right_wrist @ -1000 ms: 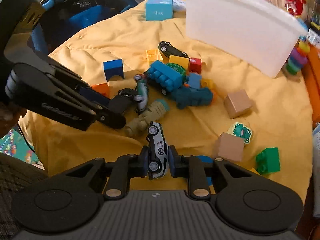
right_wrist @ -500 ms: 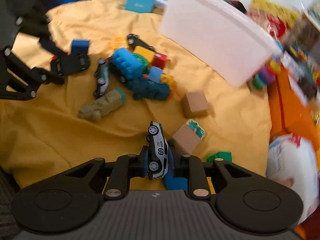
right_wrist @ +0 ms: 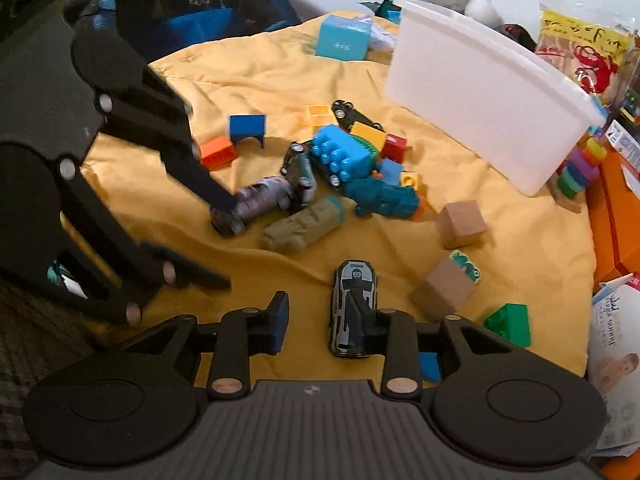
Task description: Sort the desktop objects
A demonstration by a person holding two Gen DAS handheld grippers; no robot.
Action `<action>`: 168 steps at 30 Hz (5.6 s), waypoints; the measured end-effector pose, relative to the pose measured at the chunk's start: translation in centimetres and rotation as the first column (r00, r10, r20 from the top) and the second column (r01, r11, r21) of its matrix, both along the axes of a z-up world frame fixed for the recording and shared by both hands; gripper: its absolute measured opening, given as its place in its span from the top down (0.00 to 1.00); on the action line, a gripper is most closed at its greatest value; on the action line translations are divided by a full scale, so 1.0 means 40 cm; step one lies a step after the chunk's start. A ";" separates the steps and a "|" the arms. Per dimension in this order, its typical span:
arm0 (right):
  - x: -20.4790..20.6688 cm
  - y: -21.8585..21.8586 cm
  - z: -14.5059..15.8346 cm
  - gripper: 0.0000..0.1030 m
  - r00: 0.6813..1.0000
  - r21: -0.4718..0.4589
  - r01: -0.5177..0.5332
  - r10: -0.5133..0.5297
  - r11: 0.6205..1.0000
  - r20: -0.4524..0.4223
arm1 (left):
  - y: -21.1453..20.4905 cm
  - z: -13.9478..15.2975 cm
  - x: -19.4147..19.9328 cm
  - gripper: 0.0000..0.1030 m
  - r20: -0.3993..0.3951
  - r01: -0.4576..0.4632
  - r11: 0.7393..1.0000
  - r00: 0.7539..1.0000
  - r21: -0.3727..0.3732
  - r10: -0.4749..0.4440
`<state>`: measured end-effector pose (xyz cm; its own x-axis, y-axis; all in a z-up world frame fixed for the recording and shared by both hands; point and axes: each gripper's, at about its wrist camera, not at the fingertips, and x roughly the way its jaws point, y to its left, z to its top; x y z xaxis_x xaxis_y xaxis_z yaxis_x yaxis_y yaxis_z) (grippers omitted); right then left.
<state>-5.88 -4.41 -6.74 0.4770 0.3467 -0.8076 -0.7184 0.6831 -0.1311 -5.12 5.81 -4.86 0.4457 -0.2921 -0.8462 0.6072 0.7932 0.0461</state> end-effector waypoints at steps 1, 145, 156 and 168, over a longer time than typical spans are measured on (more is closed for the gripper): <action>0.003 0.000 0.004 0.65 1.000 0.002 0.001 -0.001 1.000 -0.004 | 0.001 0.012 -0.012 0.50 0.035 -0.027 1.000 0.999 0.001 0.027; 0.075 -0.090 0.036 0.57 0.921 0.207 0.380 -0.389 0.902 0.003 | 0.088 0.015 0.064 0.61 0.000 -0.231 0.962 0.972 -0.145 0.233; 0.138 -0.118 -0.019 0.66 0.888 0.184 0.459 -0.456 0.869 -0.061 | 0.008 0.089 0.161 0.60 0.068 -0.139 0.971 0.986 -0.196 0.154; 0.108 -0.097 -0.018 0.65 0.921 0.170 0.390 -0.388 0.905 -0.043 | -0.150 0.010 0.348 0.44 -0.007 -0.099 0.982 0.995 -0.162 0.099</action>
